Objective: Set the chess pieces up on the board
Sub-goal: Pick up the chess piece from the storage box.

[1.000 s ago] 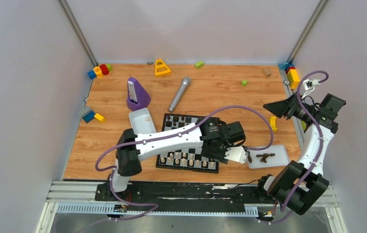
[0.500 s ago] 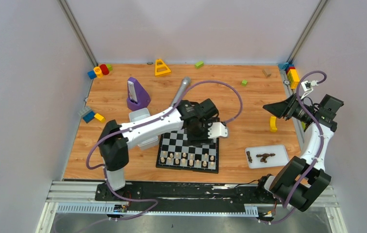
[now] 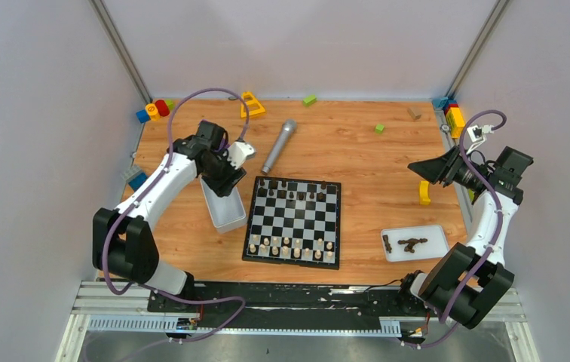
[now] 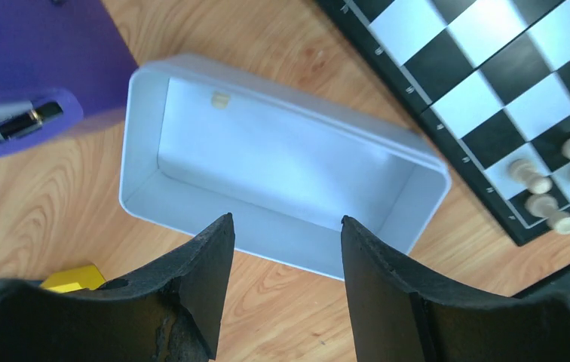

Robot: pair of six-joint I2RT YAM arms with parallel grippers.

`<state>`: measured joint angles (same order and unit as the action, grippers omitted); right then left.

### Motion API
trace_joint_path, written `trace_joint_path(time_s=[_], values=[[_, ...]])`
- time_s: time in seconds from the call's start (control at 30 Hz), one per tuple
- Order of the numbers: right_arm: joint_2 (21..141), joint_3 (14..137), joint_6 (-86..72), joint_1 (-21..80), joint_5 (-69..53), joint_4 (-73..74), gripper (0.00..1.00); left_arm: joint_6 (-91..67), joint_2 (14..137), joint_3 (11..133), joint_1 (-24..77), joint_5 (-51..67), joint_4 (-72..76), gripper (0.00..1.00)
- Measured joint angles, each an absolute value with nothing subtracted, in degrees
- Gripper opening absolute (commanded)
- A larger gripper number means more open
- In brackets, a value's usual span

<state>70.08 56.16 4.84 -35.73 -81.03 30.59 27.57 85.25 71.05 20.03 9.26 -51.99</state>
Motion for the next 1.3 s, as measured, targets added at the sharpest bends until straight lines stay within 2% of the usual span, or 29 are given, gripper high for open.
trace_joint_path(time_s=[0.13, 0.33, 0.63, 1.13, 1.3], values=[[70.1, 56.2, 4.9, -35.6, -81.0, 30.6, 0.51, 32.5, 82.7, 65.0, 15.2, 10.4, -48.8, 0.62], [70.1, 56.2, 4.9, -35.5, -81.0, 30.6, 0.51, 41.6, 83.4, 60.1, 13.6, 12.2, -41.4, 0.61], [70.1, 56.2, 5.1, -35.5, -81.0, 30.6, 0.51, 49.5, 94.8, 59.9, 9.6, 17.0, -33.7, 0.61], [70.8, 56.2, 5.7, -35.5, -81.0, 30.6, 0.51, 54.5, 98.8, 59.9, 9.5, 20.7, -28.2, 0.59], [70.9, 56.2, 5.7, -35.5, -81.0, 30.6, 0.51, 55.5, 99.3, 60.0, 9.5, 21.0, -27.6, 0.52]])
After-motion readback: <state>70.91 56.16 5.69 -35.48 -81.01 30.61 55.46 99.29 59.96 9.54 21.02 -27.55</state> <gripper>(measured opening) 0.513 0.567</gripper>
